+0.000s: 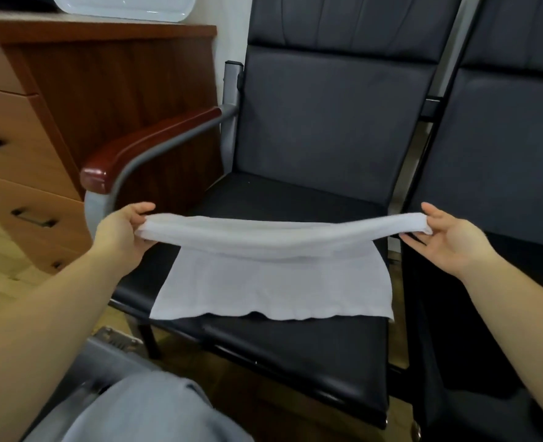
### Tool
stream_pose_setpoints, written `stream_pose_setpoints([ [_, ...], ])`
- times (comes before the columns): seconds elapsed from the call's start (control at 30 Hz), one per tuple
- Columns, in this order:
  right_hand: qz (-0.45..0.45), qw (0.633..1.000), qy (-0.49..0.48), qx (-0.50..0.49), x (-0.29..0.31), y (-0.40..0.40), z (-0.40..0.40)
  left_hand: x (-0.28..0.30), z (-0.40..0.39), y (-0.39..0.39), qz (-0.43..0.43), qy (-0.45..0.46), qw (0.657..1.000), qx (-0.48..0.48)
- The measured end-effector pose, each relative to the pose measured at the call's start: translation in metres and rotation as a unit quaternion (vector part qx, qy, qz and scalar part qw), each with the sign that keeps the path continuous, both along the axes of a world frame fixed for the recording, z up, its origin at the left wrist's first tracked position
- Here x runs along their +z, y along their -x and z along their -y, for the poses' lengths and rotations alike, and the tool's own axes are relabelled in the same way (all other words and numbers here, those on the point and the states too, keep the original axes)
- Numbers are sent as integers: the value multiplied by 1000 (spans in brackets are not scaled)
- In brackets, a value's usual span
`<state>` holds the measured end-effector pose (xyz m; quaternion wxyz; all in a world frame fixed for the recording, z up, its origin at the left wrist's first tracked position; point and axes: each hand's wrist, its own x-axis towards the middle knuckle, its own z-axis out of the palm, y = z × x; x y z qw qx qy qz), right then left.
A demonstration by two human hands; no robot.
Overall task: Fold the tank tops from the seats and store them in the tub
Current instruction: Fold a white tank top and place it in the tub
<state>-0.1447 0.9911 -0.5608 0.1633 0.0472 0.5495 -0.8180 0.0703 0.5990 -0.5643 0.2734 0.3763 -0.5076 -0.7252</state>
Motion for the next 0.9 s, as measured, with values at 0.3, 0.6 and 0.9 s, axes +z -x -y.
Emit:
stream_pose_setpoints([
  [0.3,69,908,-395,122,-43,-54,-19,-58,-23,-50,286,191,930,-130],
  [0.6,-234,594,-745,193,-56,-75,28,-86,-31,-72,325,204,916,-116],
  [0.9,-410,654,-528,354,-54,-165,171,-74,-31,-67,282,57,950,-124],
])
